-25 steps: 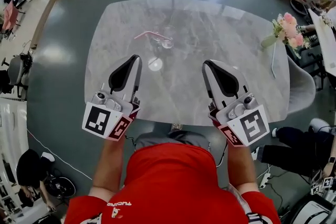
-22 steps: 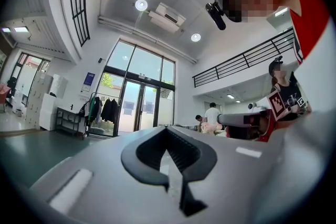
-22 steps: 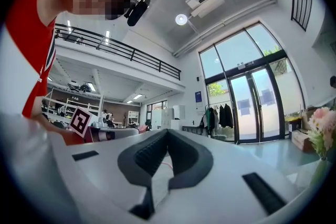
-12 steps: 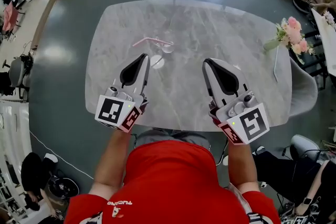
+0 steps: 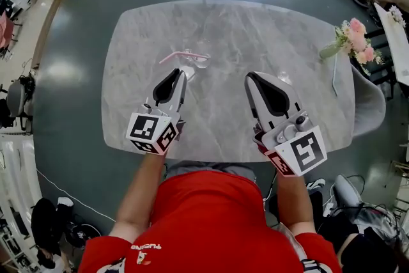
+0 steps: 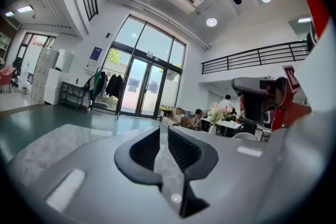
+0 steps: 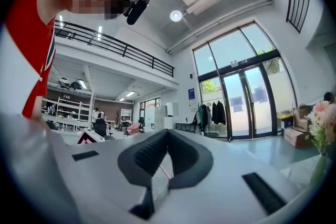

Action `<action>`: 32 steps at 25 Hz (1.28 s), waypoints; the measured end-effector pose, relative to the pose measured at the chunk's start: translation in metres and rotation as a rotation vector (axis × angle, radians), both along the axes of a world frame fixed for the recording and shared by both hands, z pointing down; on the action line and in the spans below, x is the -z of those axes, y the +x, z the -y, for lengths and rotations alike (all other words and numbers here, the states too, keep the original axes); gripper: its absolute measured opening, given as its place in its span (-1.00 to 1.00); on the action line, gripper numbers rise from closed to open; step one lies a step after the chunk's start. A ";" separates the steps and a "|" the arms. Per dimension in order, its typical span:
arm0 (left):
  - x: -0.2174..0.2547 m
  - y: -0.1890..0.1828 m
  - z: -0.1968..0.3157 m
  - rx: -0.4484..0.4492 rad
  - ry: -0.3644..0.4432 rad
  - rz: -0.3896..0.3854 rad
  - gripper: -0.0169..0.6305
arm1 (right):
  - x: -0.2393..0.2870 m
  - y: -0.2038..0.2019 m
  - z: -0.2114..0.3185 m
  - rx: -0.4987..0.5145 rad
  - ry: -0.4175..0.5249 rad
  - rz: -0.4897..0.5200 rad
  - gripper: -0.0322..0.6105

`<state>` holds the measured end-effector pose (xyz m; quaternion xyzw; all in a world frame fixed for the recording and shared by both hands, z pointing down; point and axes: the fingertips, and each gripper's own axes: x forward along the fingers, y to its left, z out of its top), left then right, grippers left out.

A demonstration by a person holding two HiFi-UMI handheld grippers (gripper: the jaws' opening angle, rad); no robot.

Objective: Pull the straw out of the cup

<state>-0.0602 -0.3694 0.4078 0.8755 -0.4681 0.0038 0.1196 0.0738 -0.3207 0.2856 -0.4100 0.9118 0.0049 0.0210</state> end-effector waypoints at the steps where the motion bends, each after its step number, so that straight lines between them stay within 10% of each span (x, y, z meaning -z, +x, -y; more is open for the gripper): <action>1: -0.005 -0.001 0.003 0.001 -0.014 -0.002 -0.85 | 0.000 -0.001 0.001 -0.004 -0.002 -0.003 -0.90; 17: -0.079 -0.006 0.055 0.046 -0.195 0.001 -0.52 | -0.012 0.009 0.015 -0.066 -0.044 -0.030 -0.89; 32: -0.085 -0.002 0.093 0.059 -0.195 -0.001 -0.50 | -0.023 0.026 0.020 -0.113 -0.077 -0.039 -0.89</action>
